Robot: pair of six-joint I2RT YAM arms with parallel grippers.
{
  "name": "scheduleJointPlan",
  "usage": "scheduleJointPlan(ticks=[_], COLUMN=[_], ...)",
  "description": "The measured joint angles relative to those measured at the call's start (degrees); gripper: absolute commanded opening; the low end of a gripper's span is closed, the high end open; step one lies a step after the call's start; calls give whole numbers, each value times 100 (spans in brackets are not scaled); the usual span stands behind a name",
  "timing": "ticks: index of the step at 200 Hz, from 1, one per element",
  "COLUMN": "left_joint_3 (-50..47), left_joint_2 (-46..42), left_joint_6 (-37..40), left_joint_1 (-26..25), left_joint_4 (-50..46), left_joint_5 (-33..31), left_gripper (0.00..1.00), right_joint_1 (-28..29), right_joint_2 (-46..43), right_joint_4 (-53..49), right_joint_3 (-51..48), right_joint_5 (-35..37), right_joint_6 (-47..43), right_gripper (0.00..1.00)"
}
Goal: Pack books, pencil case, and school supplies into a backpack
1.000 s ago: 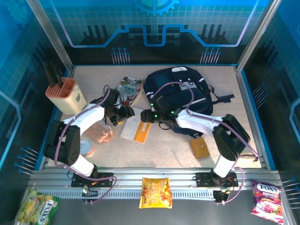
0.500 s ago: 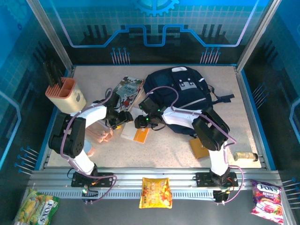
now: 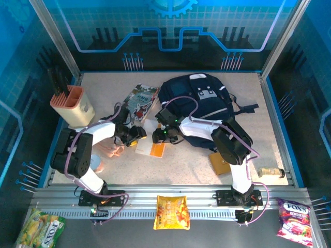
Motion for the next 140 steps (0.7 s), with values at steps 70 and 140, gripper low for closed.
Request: scheduleJointPlan(ticks=[70, 140], left_joint_3=[-466, -286], left_joint_2=[-387, -332], left_joint_6=[-299, -358], left_joint_1=[-291, -107], left_joint_4=[0, -35], left_joint_5=[595, 238], left_gripper=[57, 42], right_joint_1=[-146, -146], right_joint_2=[0, 0], right_joint_4=[26, 44], right_joint_3=[-61, -74], right_joint_5=[59, 79], right_joint_6=[-20, -17], right_gripper=[52, 51])
